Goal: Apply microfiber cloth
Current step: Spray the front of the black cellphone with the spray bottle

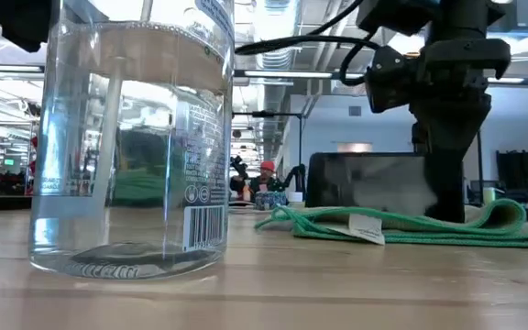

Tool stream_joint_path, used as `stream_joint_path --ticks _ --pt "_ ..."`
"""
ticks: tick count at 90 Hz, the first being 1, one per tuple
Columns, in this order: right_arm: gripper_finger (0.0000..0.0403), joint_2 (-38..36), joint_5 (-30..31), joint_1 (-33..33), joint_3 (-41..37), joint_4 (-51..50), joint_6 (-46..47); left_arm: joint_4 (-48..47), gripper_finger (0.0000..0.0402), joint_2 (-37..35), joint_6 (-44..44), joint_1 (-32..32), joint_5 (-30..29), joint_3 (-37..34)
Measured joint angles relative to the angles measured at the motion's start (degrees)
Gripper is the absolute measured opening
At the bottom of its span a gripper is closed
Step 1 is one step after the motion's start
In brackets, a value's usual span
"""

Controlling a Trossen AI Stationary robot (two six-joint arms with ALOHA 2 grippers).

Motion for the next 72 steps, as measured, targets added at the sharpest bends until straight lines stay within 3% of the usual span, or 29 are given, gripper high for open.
stream_joint_path --ticks 16,37,44,54,72 --pt "0.0016 -1.7 19.9 8.2 -1.0 8.8 7.6 -1.8 0.0206 -3.8 0.2 -3.2 -0.2 0.1" --pt "0.0015 -0.7 46.9 16.7 -12.0 39.1 9.0 1.3 0.0197 -5.3 3.1 -7.1 -2.4 0.1" --pt "0.0015 -0.7 50.2 17.1 -15.7 49.5 5.8 3.6 0.0197 -4.0 0.3 -6.4 -1.0 0.2" --pt "0.0015 -0.8 50.9 16.3 -18.7 58.5 3.7 7.5 0.0203 -2.6 3.0 -5.6 4.6 0.1" --pt "0.0015 -0.8 50.2 15.4 -19.0 60.5 1.5 16.2 0.0237 -2.2 12.3 -4.8 5.5 0.1"
